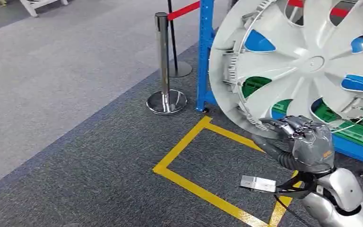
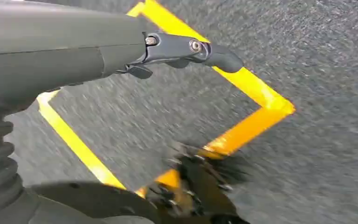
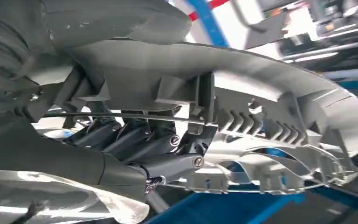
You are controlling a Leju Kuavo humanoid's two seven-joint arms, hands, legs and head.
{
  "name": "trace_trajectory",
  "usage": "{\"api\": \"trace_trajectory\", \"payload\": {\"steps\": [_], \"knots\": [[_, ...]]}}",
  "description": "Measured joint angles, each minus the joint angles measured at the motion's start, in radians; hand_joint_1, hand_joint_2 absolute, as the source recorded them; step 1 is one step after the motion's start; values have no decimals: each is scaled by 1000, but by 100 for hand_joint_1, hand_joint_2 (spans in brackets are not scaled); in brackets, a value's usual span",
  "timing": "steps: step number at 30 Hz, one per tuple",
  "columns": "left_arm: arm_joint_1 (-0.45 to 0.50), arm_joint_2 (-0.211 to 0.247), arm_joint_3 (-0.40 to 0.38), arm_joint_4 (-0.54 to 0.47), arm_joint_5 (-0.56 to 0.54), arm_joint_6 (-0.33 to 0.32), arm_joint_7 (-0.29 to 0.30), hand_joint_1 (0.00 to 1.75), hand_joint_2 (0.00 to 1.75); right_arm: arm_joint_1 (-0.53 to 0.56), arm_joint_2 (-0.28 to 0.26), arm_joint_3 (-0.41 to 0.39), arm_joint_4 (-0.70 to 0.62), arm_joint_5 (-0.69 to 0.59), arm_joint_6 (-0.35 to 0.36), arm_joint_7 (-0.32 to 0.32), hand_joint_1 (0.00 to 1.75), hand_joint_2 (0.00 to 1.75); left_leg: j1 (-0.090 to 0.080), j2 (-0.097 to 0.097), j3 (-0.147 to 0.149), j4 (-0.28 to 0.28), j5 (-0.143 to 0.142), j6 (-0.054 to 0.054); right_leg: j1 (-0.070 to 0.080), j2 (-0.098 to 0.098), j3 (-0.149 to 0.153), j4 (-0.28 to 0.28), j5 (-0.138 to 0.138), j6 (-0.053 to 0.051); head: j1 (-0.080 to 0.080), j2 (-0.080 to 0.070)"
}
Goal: Take the parts from the cabinet and place them on the table.
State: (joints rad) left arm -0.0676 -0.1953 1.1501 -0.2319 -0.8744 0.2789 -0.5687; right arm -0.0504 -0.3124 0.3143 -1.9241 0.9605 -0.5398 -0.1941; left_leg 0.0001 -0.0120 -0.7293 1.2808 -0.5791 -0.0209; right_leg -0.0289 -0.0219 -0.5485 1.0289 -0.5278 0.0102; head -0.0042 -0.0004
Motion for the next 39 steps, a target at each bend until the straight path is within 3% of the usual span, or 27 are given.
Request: {"api": "trace_trajectory", "payload": {"steps": [1,2,3,4,5,6,7,10,11,13,22,25,26,27,28,29,30,31,32,33,34,36,37,38,39], "knots": [[-2,-5,9,0,13,-7,-24,0,175,7,0,2,-5,7,-2,0,175,175,1,2,-21,53,-15,-1,1,-15,0,0,-1,-1,0,0],[-1,-5,14,0,23,-33,-44,0,175,14,0,5,-9,12,-4,0,175,175,2,3,-20,56,-7,-1,2,-29,1,0,-1,-1,0,0],[0,-5,17,0,23,-55,-58,0,175,20,0,8,-15,16,-7,0,175,175,2,3,0,22,23,2,3,-41,1,0,-3,-1,-1,0],[0,-5,19,0,18,-57,-60,0,175,23,-2,10,-20,21,-10,0,175,175,0,8,38,-54,65,8,5,-54,3,0,-4,-1,0,0],[-1,-5,20,0,11,-44,-58,0,175,23,-3,12,-24,29,-13,1,175,175,-3,25,88,-150,107,16,6,-64,6,0,-5,0,0,0],[-2,-5,22,0,5,-28,-51,0,175,23,-3,13,-30,38,-16,1,175,175,-15,82,123,-223,117,27,7,-73,8,-2,-8,3,1,0],[-6,-5,23,0,-2,-20,-46,0,175,26,-6,14,-34,48,-21,0,175,175,-25,92,129,-239,110,31,15,-82,5,0,-10,8,-2,0],[-3,-5,24,0,-17,6,-46,0,175,24,-8,20,-42,79,-26,1,175,175,-27,58,121,-244,111,41,15,-115,11,-9,-8,20,-1,0],[-2,-5,24,0,-21,16,-46,0,175,24,-10,23,-46,88,-26,2,175,175,-25,45,130,-261,118,52,16,-126,18,-13,-12,29,0,0],[-3,-5,24,0,-25,24,-48,0,175,23,-15,27,-53,99,-30,4,175,175,-16,26,137,-274,128,64,10,-34,-7,38,-58,28,1,0],[-3,-5,24,0,-25,24,-48,0,175,23,-15,27,-53,99,-30,4,175,175,-16,26,137,-274,128,64,10,-34,-7,38,-58,28,1,0],[-6,-5,25,0,-27,27,-49,0,175,24,-19,29,-55,100,-32,6,175,175,-15,17,135,-273,129,66,11,-11,-31,89,-85,27,5,0],[-8,-8,24,0,-37,33,-49,0,175,29,-26,34,-56,110,-39,10,175,175,-16,-10,134,-272,131,69,11,19,-109,249,-144,30,7,0],[-7,-8,24,0,-39,33,-49,0,175,30,-26,35,-56,110,-40,11,175,175,-16,-16,134,-271,131,69,11,21,-123,274,-148,31,7,0],[-7,-10,24,0,-41,34,-49,0,175,34,-29,42,-56,113,-41,11,175,175,-15,-45,135,-268,130,69,10,22,-134,268,-105,33,7,0],[-7,-11,24,0,-44,36,-49,0,175,34,-34,48,-60,113,-43,14,175,175,-14,-97,127,-248,122,55,-7,117,-26,31,0,37,7,0],[-3,-11,24,0,-53,45,-47,0,175,36,-41,55,-68,124,-51,18,175,175,-6,-138,104,-238,133,34,-1,99,-21,18,3,22,6,0],[-3,-10,16,0,-78,66,-29,0,175,38,-50,61,-73,132,-54,33,175,175,-3,-6,15,-43,24,7,1,19,-7,5,6,-5,-6,0],[-3,-10,11,0,-83,69,-26,0,175,40,-53,61,-73,132,-55,35,175,175,0,-1,-16,26,-2,4,2,3,-7,5,5,-6,-5,0],[-1,-10,7,0,-87,70,-26,0,175,41,-55,62,-73,132,-55,35,175,175,1,1,-29,56,-6,3,3,-13,-7,5,4,-7,-6,0],[0,-10,5,0,-90,70,-26,0,175,44,-56,64,-73,132,-56,35,175,175,2,1,-18,38,14,3,4,-27,-6,5,3,-6,-6,0],[1,-10,4,0,-95,73,-26,0,175,47,-58,64,-74,132,-59,35,175,175,-1,12,53,-99,91,12,6,-52,-2,5,0,-5,-6,0],[1,-8,2,0,-96,75,-26,0,175,50,-60,63,-77,132,-60,35,175,175,-8,49,105,-197,130,23,6,-65,2,4,-3,-3,-6,0],[-2,-8,0,0,-97,76,-26,0,175,54,-62,63,-81,131,-62,36,175,175,-22,92,124,-231,110,29,10,-76,3,3,-6,2,-5,0],[-4,-7,-1,0,-97,78,-26,0,175,56,-64,63,-82,130,-66,38,175,175,-26,84,121,-242,115,38,12,-85,0,3,-7,6,-6,0]]}}
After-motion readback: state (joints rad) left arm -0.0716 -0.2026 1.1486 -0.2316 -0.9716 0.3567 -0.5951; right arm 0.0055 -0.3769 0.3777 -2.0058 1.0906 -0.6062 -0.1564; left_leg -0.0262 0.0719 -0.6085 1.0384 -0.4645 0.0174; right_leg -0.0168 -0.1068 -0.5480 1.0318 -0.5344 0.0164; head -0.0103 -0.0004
